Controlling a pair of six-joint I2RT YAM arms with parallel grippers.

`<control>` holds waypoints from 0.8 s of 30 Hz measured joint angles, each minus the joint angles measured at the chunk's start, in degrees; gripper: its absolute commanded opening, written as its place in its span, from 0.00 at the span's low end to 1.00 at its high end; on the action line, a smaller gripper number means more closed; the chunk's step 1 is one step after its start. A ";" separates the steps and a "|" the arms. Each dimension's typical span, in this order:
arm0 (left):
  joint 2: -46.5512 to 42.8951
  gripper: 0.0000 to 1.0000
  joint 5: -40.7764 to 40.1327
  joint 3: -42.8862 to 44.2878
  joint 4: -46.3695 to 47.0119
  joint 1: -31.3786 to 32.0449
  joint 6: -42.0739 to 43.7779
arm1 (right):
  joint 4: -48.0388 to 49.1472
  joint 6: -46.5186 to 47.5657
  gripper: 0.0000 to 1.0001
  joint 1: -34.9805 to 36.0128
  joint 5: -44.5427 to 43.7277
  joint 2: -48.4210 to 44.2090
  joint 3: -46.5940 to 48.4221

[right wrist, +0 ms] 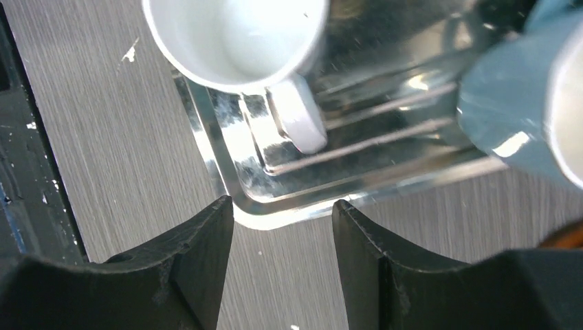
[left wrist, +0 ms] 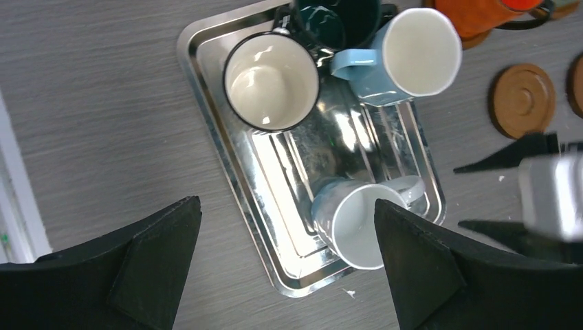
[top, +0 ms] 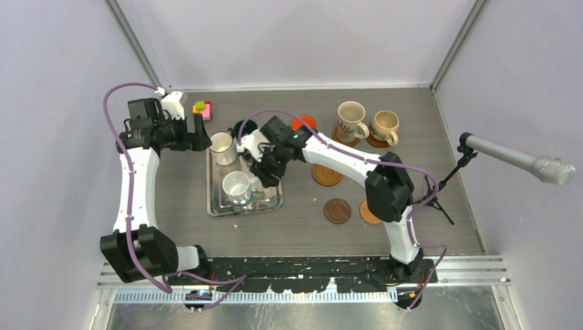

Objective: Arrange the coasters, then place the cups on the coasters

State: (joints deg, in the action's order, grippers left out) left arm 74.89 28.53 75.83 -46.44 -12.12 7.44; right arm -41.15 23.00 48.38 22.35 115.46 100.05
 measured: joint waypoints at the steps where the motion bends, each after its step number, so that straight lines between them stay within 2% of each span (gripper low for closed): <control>1: -0.15 1.00 -1.31 0.00 -0.09 0.00 -0.39 | -0.02 0.92 0.60 0.98 -0.28 1.05 0.81; 7: -0.46 1.00 -7.26 0.00 -0.66 -1.53 -3.21 | 0.11 6.27 0.60 3.96 -0.85 5.16 3.10; 18: -4.07 1.00 -10.23 -0.98 -1.29 -2.67 -4.79 | -0.17 15.02 0.58 5.44 -1.42 11.65 7.02; 24: -4.44 1.00 -11.06 -0.98 -1.97 -2.69 -5.53 | -0.26 16.37 0.49 6.27 -1.40 14.19 8.55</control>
State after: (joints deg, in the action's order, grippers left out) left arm 70.46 17.47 74.85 -48.40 -14.81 1.91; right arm -41.41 39.38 54.65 20.95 129.64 108.60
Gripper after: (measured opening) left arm 0.996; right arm 0.534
